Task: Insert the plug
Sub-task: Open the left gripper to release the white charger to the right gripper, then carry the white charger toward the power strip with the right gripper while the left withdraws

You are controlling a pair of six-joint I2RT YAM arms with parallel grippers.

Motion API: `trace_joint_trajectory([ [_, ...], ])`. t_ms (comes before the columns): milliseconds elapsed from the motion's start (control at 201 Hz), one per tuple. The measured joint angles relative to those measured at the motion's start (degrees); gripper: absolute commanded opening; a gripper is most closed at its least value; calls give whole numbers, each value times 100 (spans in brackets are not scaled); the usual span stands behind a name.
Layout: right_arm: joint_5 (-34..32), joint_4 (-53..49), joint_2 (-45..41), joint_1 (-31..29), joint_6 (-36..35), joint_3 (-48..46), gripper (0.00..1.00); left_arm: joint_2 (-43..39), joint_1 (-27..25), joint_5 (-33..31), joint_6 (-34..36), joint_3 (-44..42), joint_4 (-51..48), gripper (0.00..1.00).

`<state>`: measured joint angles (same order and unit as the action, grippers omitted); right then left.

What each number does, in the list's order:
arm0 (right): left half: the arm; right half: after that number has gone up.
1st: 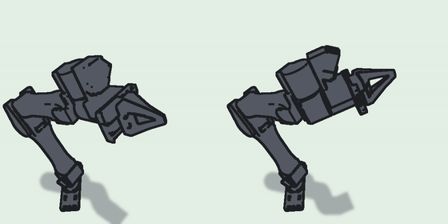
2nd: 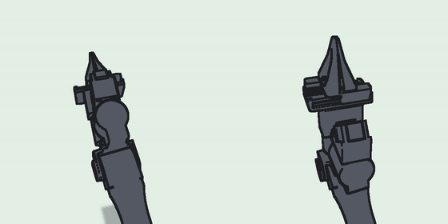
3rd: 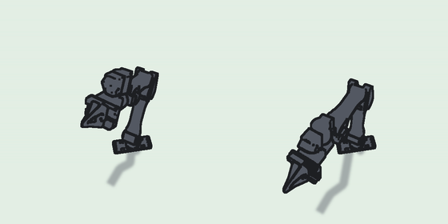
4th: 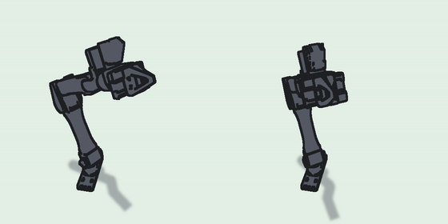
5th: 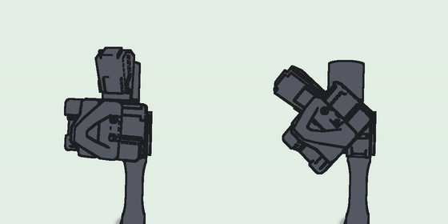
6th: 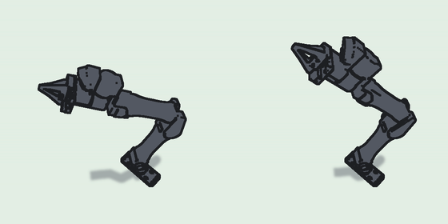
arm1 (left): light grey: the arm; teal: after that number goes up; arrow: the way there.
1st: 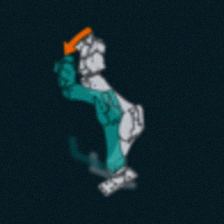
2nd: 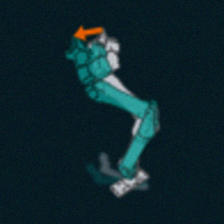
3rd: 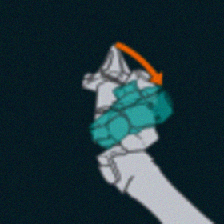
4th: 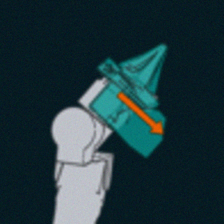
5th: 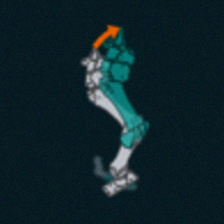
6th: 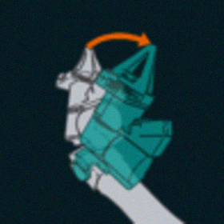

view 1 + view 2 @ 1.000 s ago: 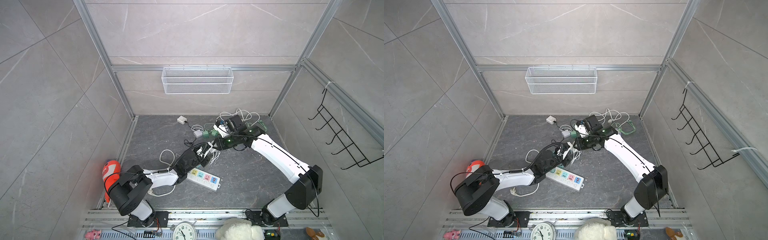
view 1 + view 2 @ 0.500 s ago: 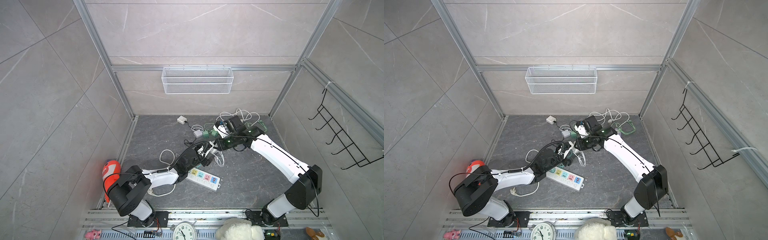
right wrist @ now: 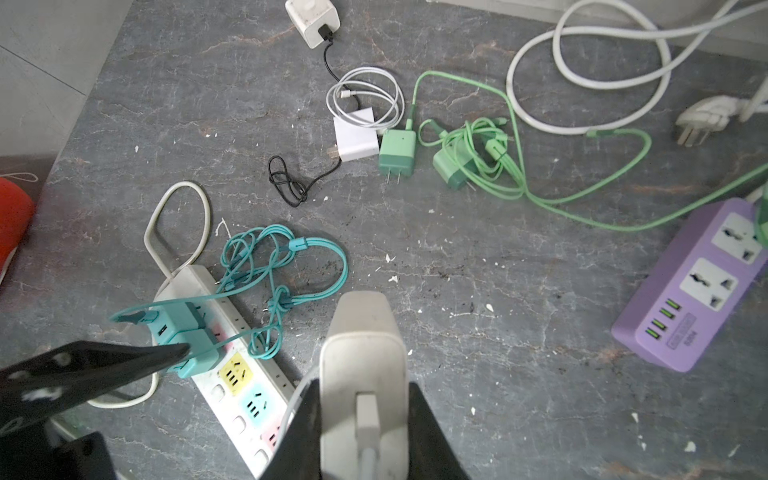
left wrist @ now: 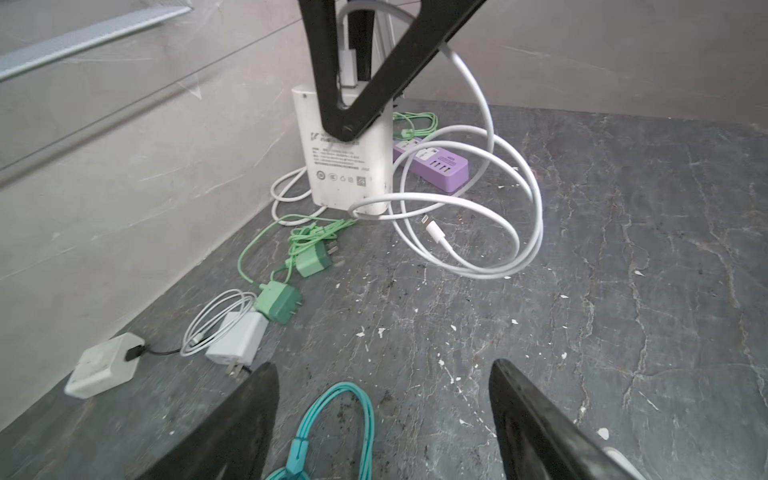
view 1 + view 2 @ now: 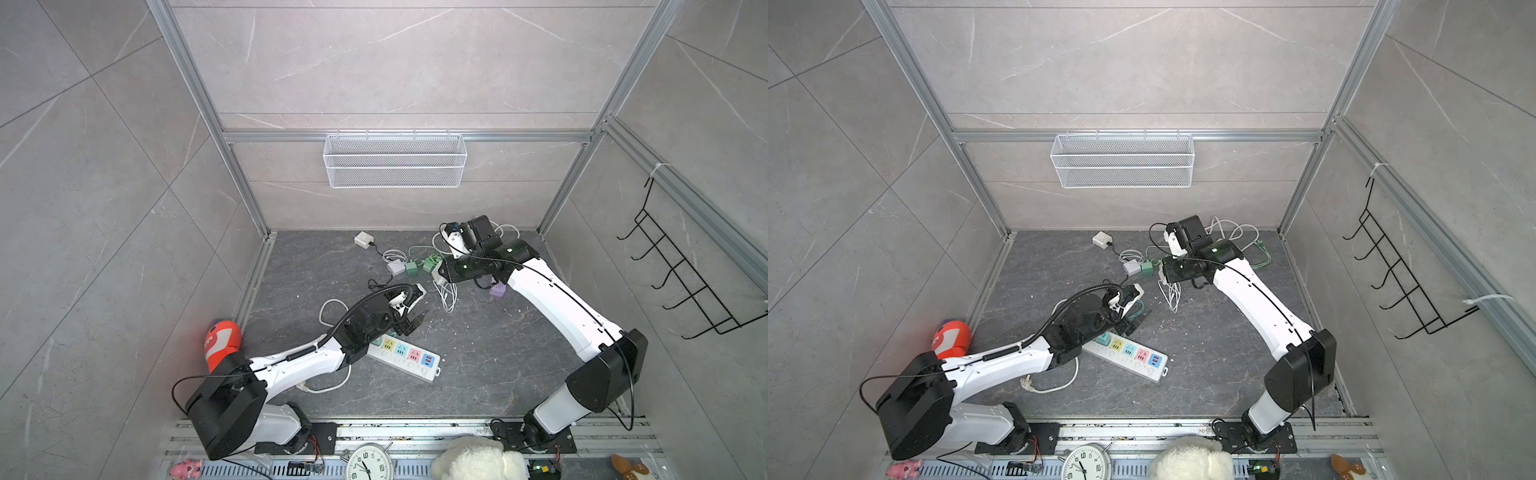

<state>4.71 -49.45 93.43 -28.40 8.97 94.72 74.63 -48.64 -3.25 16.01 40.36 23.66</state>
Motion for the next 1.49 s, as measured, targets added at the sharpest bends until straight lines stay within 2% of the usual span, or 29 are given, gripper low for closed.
trace_joint_trajectory([
  [194, 219, 343, 133, -262, -942, -83, 9, -1163, -2, -1314, -254, -647, -328, 79],
  [274, 328, 525, 142, -474, -1279, -229, 9, -1508, 0, -1624, -424, -826, -409, 76],
  [398, 409, 695, 168, -758, -1604, -291, 8, -1611, -2, -1919, -876, -844, -413, 70],
  [498, 352, 789, 195, -1034, -1696, -291, 9, -1458, -2, -2085, -1482, -835, -348, 69],
  [612, 348, 837, 247, -1235, -1692, -291, 9, -1106, -2, -2179, -2035, -835, -57, 68],
  [747, 376, 927, 289, -1244, -1622, -291, 10, -887, -9, -2146, -2352, -835, 195, 67],
  [1100, 511, 1102, 289, -1241, -1456, -291, 10, -750, -52, -1620, -2726, -835, 501, 65],
  [1488, 883, 1368, 160, -1241, -1198, -339, 12, -284, -162, -1572, -2887, -719, 186, 65],
])
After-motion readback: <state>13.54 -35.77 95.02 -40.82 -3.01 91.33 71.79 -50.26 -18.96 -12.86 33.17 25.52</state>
